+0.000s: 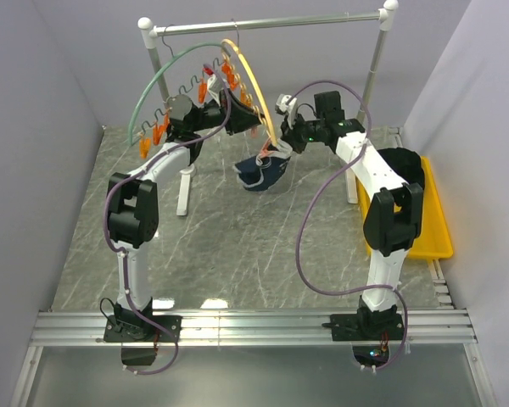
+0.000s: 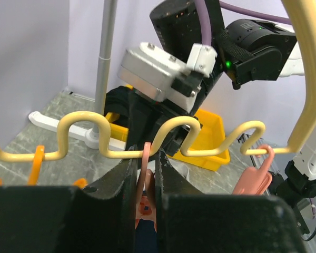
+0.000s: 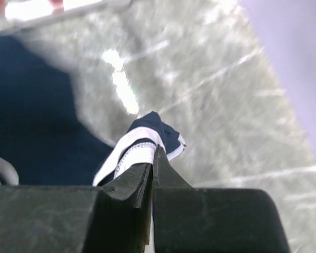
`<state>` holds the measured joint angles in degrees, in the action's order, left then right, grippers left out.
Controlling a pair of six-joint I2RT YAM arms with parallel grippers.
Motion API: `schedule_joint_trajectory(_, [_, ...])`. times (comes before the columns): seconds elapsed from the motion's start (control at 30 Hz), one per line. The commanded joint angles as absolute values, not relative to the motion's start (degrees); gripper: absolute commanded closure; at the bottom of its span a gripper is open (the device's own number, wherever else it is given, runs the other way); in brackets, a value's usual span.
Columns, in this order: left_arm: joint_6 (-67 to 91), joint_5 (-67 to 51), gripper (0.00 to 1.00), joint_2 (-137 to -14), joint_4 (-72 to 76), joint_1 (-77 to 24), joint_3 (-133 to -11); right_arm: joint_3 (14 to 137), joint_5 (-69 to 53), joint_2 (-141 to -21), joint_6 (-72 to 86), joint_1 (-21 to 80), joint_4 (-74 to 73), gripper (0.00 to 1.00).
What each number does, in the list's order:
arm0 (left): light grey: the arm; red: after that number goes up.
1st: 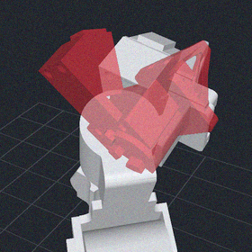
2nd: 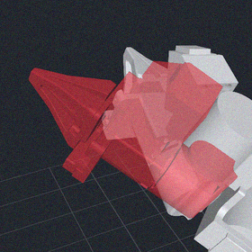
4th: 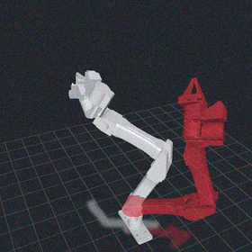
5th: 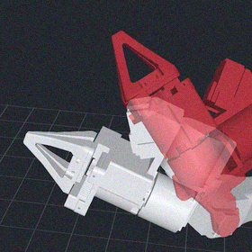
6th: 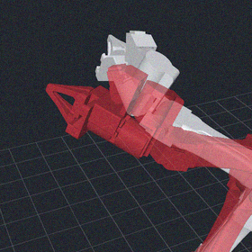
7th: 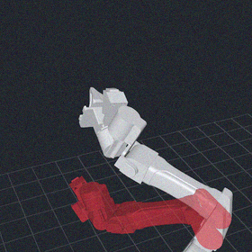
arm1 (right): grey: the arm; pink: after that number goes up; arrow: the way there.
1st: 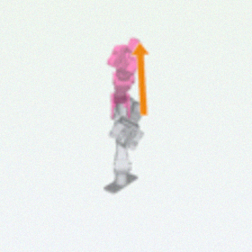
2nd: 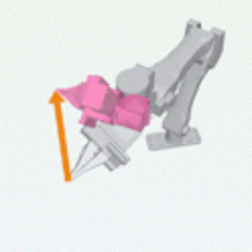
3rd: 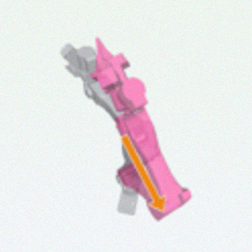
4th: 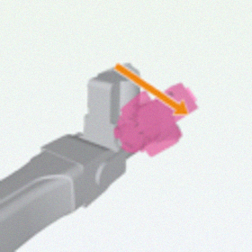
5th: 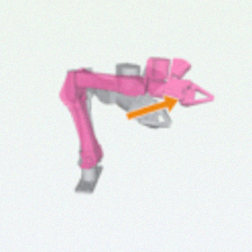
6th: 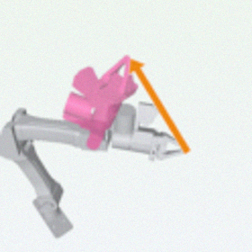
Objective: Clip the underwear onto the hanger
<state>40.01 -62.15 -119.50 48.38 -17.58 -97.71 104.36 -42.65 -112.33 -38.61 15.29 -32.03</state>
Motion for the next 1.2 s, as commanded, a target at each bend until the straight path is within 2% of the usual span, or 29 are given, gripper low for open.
schedule_joint_trajectory(0.0, [40.87,-63.72,1.00,-116.63,54.23,-18.02,-98.88,104.86,-43.41,-110.66,-34.46,17.05,-20.76,1.00])
schedule_joint_trajectory(0.17, [41.13,-63.11,1.00,-117.33,55.81,-18.19,-99.84,94.15,-47.02,-106.26,-29.72,17.58,-1.79,1.00])
schedule_joint_trajectory(0.47, [39.38,-56.34,1.00,-115.67,54.76,-18.63,-97.39,79.64,-50.18,-104.15,-12.23,18.54,33.90,1.00])
schedule_joint_trajectory(0.87, [33.05,-46.50,1.00,-112.50,52.30,-18.72,-92.20,80.77,-52.20,-112.32,-0.09,19.69,57.12,1.00])
schedule_joint_trajectory(1.17, [32.87,-46.49,1.00,-111.80,52.65,-18.63,-91.23,81.30,-50.72,-114.26,1.76,20.12,59.32,1.00])
